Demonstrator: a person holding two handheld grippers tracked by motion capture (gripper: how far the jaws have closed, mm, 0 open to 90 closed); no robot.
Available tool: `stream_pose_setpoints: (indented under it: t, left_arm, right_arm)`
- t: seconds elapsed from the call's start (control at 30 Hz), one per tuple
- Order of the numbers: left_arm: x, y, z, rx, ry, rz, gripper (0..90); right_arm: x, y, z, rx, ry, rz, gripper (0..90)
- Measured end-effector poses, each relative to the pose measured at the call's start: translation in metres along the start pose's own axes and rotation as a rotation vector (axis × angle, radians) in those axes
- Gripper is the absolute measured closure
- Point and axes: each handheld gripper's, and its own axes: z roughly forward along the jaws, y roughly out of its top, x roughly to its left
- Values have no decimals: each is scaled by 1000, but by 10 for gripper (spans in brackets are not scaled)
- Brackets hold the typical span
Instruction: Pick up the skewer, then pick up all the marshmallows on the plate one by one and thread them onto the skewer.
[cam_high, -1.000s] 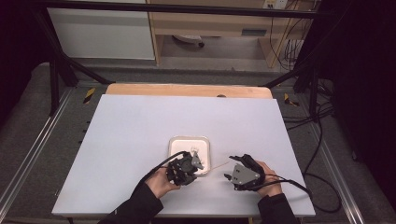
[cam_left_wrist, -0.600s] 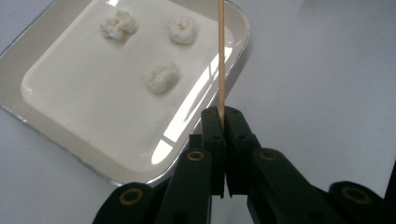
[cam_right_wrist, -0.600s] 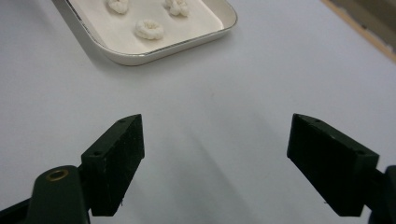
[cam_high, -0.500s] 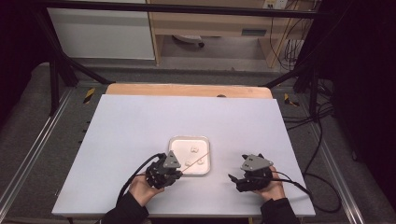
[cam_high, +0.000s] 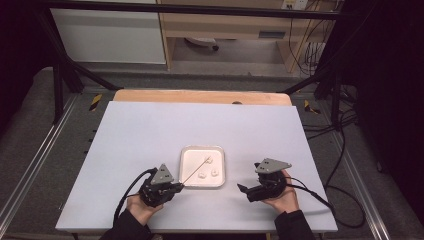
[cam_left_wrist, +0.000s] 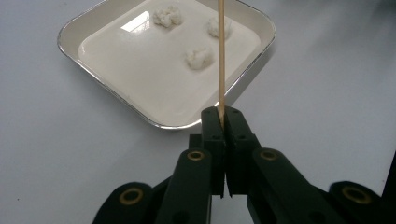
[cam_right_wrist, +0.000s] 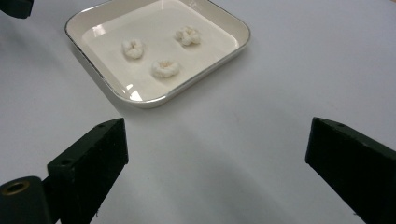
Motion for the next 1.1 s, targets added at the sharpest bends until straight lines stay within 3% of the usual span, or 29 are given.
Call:
stream_pose_setpoints:
  t: [0.23,0.67,1.1]
  left_arm:
    - [5,-8,-2,-25,-7,-17,881]
    - [7,-13,0,-71,-24,-37,881]
    - [8,-14,-1,-87,-24,-46,881]
  right_arm:
    - [6,15,11,-10,37,34,50]
    - [7,37,33,-18,60,99,43]
    - [10,49,61,-5,88,130,75]
